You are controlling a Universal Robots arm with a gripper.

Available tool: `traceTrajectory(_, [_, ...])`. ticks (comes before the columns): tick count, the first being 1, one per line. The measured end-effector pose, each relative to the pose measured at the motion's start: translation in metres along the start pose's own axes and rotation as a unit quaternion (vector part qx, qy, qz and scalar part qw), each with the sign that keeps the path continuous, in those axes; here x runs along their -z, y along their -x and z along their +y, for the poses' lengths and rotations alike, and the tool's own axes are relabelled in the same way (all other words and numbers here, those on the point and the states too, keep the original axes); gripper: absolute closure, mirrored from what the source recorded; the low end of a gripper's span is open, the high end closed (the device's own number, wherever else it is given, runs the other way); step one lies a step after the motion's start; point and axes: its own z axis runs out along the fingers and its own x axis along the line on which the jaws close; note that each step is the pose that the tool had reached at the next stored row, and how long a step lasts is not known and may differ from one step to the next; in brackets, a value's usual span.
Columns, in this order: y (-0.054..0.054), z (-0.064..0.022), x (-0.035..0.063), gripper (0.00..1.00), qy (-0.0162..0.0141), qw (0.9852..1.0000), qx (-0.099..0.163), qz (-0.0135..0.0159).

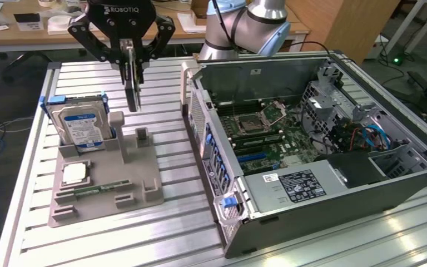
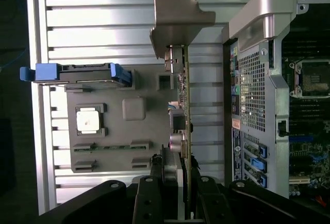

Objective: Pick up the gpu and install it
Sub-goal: 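Pick up the gpu and move the gpu toward the slot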

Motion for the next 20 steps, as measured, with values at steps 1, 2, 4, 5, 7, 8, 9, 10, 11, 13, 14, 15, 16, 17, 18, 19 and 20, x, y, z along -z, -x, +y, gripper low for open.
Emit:
traceTrajectory(1, [0.000,0.0000,0.0000,0.71,0.0000,1.0000,0.000,0.0000])
traceTrajectory(2, [0.000,0.0000,0.0000,0.71,0.0000,1.0000,0.000,0.0000])
traceTrajectory(4, [0.002,0.0001,0.0000,0.71,0.0000,1.0000,0.000,0.0000])
traceTrajectory(5, [0.003,0.0001,0.0000,0.71,0.0000,1.0000,0.000,0.0000])
traceTrajectory(7, [0.005,0.0003,0.0000,0.71,0.0000,1.0000,0.000,0.0000])
traceTrajectory(8, [0.006,0.0003,-0.0001,0.71,0.0000,1.0000,0.000,0.0000])
traceTrajectory(9, [0.008,0.0004,-0.0001,0.71,0.0000,1.0000,0.000,0.0000])
traceTrajectory(10, [0.009,0.0005,-0.0001,0.71,0.0000,1.0000,0.000,0.0000])
traceTrajectory(11, [0.011,0.0005,-0.0001,0.71,0.0000,1.0000,0.000,0.0000])
traceTrajectory(13, [0.014,0.0007,-0.0001,0.71,0.0000,1.0000,0.000,0.0000])
traceTrajectory(14, [0.016,0.0007,-0.0001,0.71,0.0000,1.0000,0.000,0.0000])
traceTrajectory(15, [0.017,0.0008,-0.0002,0.71,0.0000,1.0000,0.000,0.0000])
traceTrajectory(16, [0.019,0.0009,-0.0002,0.71,0.0000,1.0000,0.000,0.0000])
traceTrajectory(17, [0.021,0.0010,-0.0002,0.71,0.0000,1.0000,0.000,0.0000])
traceTrajectory(18, [0.022,0.0011,-0.0002,0.71,0.0000,1.0000,0.000,0.0000])
traceTrajectory(19, [0.024,0.0011,-0.0002,0.71,0.0000,1.0000,0.000,0.0000])
traceTrajectory(20, [0.026,0.0012,-0.0002,0.71,0.0000,1.0000,0.000,0.0000])
